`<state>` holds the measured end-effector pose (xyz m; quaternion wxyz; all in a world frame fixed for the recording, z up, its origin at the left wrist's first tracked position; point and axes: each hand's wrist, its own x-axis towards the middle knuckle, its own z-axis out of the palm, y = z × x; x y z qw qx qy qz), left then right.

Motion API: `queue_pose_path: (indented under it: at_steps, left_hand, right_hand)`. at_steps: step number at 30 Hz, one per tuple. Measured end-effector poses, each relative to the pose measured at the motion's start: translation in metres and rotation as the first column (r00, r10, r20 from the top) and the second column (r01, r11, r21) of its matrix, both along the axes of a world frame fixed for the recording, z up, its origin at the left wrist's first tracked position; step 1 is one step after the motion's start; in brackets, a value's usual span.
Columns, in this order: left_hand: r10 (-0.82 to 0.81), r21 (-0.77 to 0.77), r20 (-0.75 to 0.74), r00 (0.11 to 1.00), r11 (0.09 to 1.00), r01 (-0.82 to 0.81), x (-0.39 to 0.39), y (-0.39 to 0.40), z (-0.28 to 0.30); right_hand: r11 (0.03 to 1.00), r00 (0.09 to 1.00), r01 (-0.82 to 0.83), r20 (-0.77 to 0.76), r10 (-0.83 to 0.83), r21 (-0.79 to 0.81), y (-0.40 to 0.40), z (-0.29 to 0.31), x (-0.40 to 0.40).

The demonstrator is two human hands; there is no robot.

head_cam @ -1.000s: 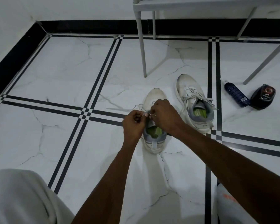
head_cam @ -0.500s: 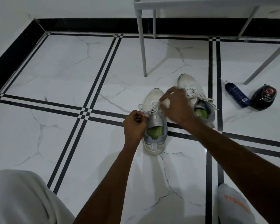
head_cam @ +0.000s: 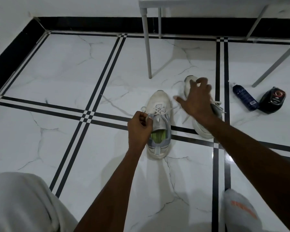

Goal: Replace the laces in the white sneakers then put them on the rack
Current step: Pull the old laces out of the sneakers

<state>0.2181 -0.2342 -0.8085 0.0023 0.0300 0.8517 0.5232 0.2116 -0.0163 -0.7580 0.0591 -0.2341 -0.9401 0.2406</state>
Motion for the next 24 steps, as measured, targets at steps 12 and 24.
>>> queue_pose_path:
  at_steps: [12, 24]
  left_hand:
    - [-0.217, -0.390, -0.125, 0.968, 0.908, 0.153, -0.014, 0.005, -0.002]
    - [-0.152, -0.331, -0.103, 0.983, 0.937, 0.110, -0.020, 0.009, 0.002]
  right_hand:
    - [0.967, 0.963, -0.245, 0.095, 0.251, -0.073, -0.057, -0.036, 0.029]
    - [0.884, 0.968, -0.147, 0.120, 0.222, -0.444, -0.034, -0.019, 0.026]
